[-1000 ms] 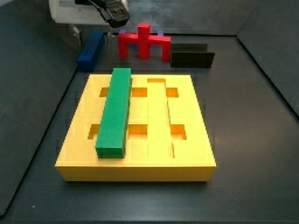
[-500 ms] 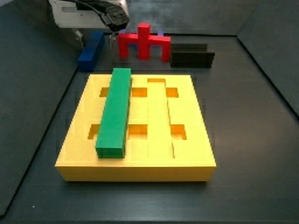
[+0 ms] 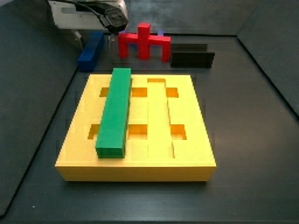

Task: Pick up the blue object. Move up. Move to above the board. Insert the blue object.
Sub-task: Pick up the blue object.

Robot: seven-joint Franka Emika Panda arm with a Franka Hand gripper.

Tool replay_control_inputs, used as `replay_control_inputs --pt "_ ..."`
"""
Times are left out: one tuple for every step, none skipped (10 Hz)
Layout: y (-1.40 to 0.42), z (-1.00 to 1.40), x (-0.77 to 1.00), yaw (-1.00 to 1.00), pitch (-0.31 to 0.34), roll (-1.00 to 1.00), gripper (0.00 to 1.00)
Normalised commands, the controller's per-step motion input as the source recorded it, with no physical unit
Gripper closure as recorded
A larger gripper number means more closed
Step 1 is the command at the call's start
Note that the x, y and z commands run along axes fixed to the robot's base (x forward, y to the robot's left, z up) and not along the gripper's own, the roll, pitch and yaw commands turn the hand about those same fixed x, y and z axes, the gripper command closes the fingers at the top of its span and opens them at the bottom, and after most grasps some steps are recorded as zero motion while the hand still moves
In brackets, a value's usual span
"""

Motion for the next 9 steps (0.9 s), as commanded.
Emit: replay_control_inputs --pt "0.00 0.00 0.00 0.00 0.000 0.00 0.00" --pt "0.00 0.00 0.00 0.00 0.000 0.00 1.00" --pt "0.00 0.00 0.00 0.00 0.000 0.00 1.00" --pt "0.00 0.00 0.00 0.00 0.000 0.00 1.00" --pt "0.00 0.00 0.00 0.00 0.000 0.00 1.00" --pt "0.00 0.00 0.00 0.00 0.000 0.00 1.00" --pt "0.00 0.00 0.00 0.00 0.000 0.00 1.00" --pt "0.00 0.00 0.00 0.00 0.000 0.00 1.00" --pt "0.00 0.00 0.00 0.00 0.000 0.00 1.00"
